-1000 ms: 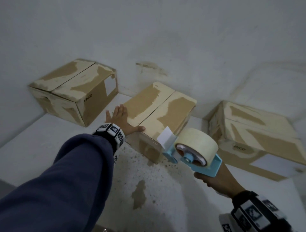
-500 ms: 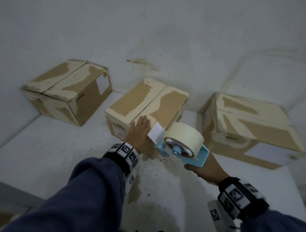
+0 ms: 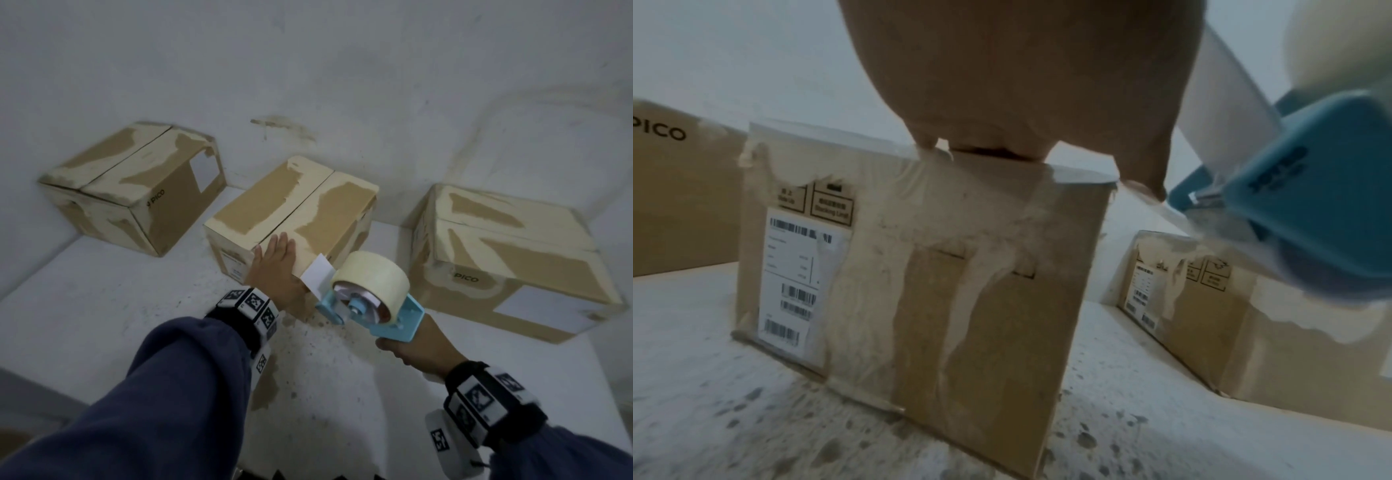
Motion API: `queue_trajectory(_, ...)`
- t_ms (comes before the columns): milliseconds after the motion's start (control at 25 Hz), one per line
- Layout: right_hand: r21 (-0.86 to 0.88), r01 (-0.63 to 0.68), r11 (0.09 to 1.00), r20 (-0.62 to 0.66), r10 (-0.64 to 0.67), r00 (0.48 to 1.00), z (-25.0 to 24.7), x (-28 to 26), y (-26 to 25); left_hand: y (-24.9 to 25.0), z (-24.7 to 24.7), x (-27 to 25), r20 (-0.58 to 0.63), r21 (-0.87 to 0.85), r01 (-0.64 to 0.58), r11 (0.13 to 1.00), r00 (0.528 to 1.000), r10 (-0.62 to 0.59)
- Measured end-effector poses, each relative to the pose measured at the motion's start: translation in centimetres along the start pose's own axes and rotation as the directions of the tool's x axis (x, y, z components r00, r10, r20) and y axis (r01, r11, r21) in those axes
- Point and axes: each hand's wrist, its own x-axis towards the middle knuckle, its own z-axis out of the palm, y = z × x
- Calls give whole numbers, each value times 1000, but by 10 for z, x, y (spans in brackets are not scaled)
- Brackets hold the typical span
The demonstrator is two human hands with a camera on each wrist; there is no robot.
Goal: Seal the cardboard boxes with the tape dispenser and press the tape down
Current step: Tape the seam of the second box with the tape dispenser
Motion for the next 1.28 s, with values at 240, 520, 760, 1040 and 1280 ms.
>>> queue_trajectory(240, 45, -53, 998, 15, 52, 999, 20, 15, 7, 4, 1, -3, -77, 32, 21, 999, 997, -18)
queue_trajectory(520, 121, -105, 987, 13, 104, 994, 29, 28, 13, 10, 20, -17, -439, -21, -29, 999, 898, 17)
queue_trajectory(760, 119, -110, 987, 42, 106, 993, 32, 27, 12, 12, 16, -21, -497, 20, -22, 1000, 867, 29)
queue_trajectory(1040, 168, -126, 978, 28, 123, 992, 22, 18, 12, 14, 24, -16, -443, -62, 25, 998, 895, -50)
queue_trajectory(1280, 306, -11, 952, -139, 56, 989, 3, 18, -17, -15, 3, -23, -362, -25, 86, 996, 928, -89)
